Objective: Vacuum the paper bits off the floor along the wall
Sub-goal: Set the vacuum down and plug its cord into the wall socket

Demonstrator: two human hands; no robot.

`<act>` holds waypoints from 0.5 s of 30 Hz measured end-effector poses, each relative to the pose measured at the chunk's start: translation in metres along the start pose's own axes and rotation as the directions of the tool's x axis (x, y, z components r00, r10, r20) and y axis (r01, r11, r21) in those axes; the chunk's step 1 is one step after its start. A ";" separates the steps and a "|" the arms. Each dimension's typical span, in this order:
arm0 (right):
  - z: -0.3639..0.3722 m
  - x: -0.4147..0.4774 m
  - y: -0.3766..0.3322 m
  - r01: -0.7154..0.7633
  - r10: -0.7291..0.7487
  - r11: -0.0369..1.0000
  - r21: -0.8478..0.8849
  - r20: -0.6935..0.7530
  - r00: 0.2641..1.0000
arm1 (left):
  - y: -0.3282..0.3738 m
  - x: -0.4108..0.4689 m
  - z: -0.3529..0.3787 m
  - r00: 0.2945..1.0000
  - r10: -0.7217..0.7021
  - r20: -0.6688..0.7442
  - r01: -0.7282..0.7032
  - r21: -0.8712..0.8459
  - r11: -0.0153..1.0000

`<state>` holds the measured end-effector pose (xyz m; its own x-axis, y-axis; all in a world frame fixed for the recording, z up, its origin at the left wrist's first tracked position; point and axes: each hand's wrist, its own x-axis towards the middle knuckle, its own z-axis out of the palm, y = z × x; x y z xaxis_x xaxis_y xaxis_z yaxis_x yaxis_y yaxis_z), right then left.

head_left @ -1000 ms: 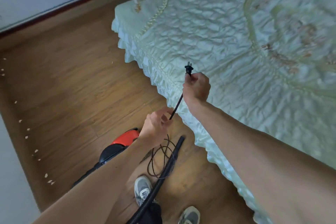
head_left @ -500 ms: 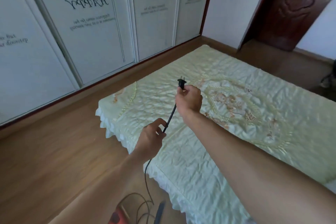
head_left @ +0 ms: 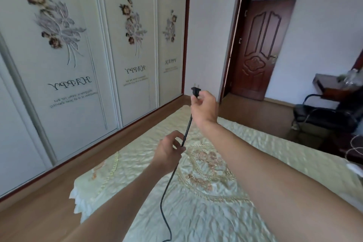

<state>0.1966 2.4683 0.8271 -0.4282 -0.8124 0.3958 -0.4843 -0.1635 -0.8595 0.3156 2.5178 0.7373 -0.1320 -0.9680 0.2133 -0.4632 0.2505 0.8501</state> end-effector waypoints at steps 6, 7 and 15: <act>-0.089 0.021 -0.029 0.042 -0.048 0.998 -0.049 -0.126 0.991 | 0.079 0.010 0.022 0.992 0.117 0.040 -0.117 -0.002 0.993; -0.103 0.024 -0.031 0.051 -0.059 0.997 -0.056 -0.148 0.987 | 0.092 0.011 0.028 0.990 0.133 0.053 -0.132 -0.012 0.991; -0.214 0.047 -0.040 0.049 -0.089 0.992 -0.115 -0.365 0.927 | 0.181 0.018 0.085 0.937 0.296 0.186 -0.272 -0.145 0.951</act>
<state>0.0321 2.5566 0.9492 -0.6322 -0.5346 0.5609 -0.5896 -0.1378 -0.7959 0.1551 2.5467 0.8539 -0.4240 -0.8303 0.3617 -0.2779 0.4994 0.8206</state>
